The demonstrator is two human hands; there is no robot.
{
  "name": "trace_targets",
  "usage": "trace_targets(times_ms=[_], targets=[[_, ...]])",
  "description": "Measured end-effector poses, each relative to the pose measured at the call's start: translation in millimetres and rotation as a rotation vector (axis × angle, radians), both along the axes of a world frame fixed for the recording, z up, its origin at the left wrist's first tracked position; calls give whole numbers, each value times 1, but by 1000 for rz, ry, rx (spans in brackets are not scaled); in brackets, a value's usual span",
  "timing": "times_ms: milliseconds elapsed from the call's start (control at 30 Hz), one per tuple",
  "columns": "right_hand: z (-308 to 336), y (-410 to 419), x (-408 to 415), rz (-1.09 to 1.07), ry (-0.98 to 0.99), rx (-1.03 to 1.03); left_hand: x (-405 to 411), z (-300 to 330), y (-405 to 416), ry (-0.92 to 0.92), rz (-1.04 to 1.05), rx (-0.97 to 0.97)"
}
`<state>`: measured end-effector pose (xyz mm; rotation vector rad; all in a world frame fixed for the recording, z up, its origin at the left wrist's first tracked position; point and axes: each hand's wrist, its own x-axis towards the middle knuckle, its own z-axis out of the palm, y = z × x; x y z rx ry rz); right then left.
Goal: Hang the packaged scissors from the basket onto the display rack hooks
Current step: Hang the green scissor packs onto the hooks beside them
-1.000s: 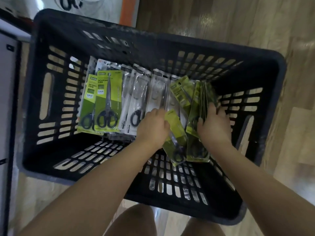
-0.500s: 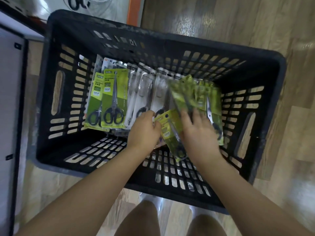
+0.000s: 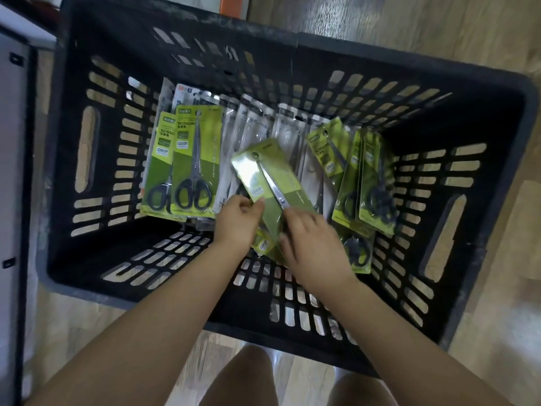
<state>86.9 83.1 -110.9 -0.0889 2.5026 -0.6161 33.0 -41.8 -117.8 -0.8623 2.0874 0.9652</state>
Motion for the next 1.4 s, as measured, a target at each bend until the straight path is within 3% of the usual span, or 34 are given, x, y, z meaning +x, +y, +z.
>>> trace_targets(times_ms=[133, 233, 333, 533, 800, 1033, 1233, 1400], targets=[[-8, 12, -29, -289, -23, -98, -8, -9, 6, -70, 108, -55], [-25, 19, -51, -446, -227, -98, -12, -16, 7, -98, 158, -47], [-39, 23, -67, -510, -393, -87, -17, -20, 8, -96, 171, -52], [-45, 24, -73, -691, -458, -251, -17, -28, 2, -67, 105, -78], [-48, 49, -74, -798, -532, -271, -18, -42, 2, -40, 181, -73], [-43, 51, -69, -817, -613, -389, -26, -33, 15, -105, -58, -231], [-45, 54, -67, -829, -646, -379, -21, -36, 5, -50, -8, -48], [-39, 53, -60, -936, -687, -462, -9, -25, -1, -25, 220, 176]])
